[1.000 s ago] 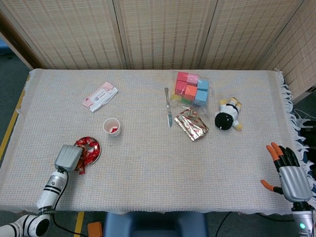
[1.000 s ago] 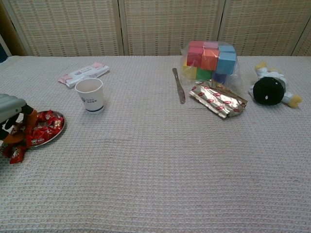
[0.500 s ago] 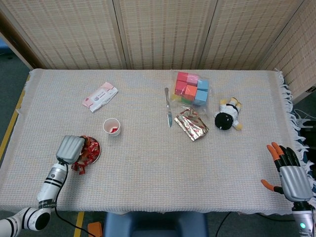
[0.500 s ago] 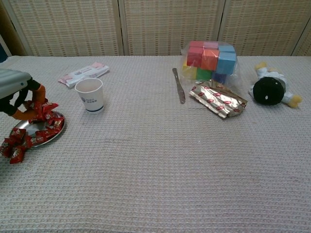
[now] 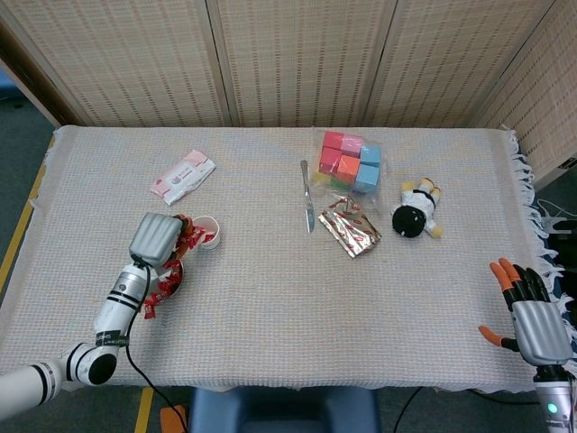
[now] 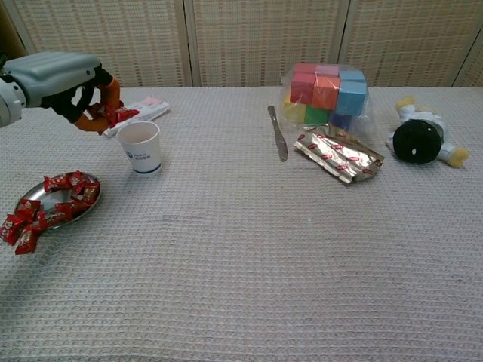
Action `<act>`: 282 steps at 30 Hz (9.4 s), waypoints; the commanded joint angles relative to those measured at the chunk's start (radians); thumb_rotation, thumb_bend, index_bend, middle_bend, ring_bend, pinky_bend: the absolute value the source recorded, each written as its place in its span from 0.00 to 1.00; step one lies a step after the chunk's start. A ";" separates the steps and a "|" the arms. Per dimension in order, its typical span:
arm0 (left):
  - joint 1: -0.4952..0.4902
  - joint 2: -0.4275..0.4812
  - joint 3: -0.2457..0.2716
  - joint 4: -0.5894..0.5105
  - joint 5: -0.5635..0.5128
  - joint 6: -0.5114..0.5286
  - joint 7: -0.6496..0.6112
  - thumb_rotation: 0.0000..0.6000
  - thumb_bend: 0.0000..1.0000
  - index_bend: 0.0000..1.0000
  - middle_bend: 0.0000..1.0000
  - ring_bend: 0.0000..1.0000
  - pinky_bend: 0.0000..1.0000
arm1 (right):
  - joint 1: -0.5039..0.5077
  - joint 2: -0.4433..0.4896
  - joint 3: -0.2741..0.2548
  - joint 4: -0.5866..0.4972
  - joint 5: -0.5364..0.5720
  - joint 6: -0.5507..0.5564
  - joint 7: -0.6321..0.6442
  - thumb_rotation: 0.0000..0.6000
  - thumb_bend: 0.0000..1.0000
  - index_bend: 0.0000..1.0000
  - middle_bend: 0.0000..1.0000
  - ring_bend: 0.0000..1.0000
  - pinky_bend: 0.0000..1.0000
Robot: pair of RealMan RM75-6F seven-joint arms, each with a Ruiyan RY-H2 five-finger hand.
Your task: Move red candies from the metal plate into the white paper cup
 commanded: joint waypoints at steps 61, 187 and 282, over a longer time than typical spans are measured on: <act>-0.126 -0.182 0.061 0.324 0.002 -0.069 -0.049 1.00 0.50 0.42 0.63 0.59 0.98 | 0.000 0.005 0.006 0.003 0.021 -0.013 0.005 1.00 0.05 0.00 0.00 0.00 0.00; 0.438 -0.104 0.286 0.074 0.233 0.237 -0.130 1.00 0.36 0.18 0.34 0.51 1.00 | -0.001 0.015 -0.027 -0.015 -0.052 0.008 0.024 1.00 0.05 0.00 0.00 0.00 0.00; 0.454 -0.139 0.253 0.250 0.233 0.257 -0.109 1.00 0.37 0.44 0.44 0.45 1.00 | 0.000 0.023 -0.033 -0.035 -0.043 -0.008 0.010 1.00 0.05 0.00 0.00 0.00 0.00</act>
